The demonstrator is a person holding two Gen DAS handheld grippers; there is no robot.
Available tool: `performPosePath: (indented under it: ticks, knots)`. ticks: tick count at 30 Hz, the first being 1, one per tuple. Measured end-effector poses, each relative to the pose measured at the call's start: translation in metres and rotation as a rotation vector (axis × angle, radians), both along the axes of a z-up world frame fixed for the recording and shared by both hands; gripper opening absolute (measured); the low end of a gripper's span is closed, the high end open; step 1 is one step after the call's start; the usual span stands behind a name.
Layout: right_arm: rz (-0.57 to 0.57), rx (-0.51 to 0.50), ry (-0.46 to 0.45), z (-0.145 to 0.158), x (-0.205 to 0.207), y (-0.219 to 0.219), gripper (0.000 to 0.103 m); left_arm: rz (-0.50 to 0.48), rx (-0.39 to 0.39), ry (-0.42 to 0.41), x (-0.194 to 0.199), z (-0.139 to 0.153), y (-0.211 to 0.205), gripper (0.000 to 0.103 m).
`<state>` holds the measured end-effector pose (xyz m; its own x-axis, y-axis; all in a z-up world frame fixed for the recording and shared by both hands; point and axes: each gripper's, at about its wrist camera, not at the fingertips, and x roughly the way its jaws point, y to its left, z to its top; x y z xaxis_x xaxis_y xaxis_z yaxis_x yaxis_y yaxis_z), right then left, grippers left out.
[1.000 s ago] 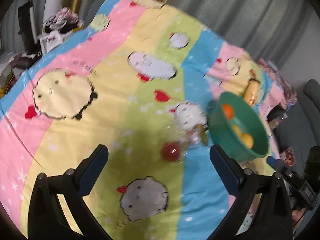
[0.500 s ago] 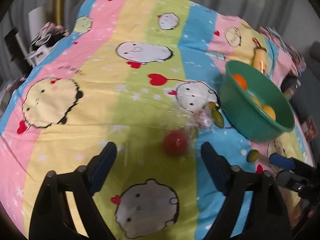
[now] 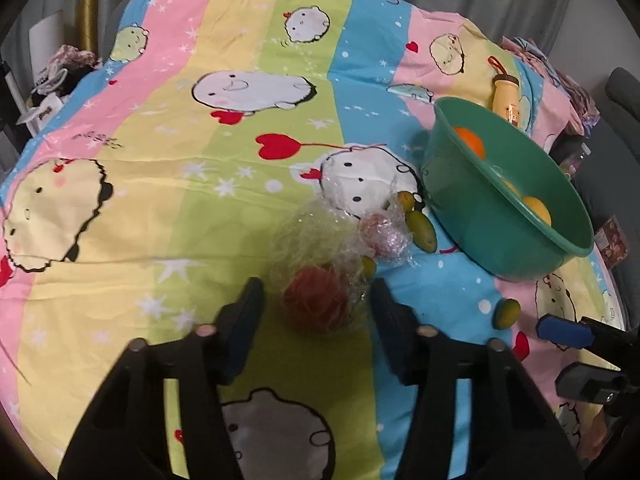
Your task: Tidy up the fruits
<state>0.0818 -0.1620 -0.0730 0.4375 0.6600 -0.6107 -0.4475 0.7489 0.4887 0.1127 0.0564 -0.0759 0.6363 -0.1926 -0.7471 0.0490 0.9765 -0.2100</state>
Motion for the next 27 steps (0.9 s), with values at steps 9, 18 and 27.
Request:
performPosePath:
  ticks: [9, 18, 27]
  knots:
    - [0.004, -0.007, 0.009, -0.002, 0.001, 0.003, 0.071, 0.013, -0.069, 0.023, 0.001, -0.002, 0.010, 0.032]
    - [0.026, -0.018, 0.009, -0.006, 0.001, 0.011, 0.071, 0.020, -0.099, 0.018, -0.023, 0.012, 0.024, 0.032]
    - [0.028, -0.042, -0.028, -0.003, -0.001, 0.028, 0.071, 0.064, -0.159, -0.032, -0.045, 0.032, 0.053, 0.032]
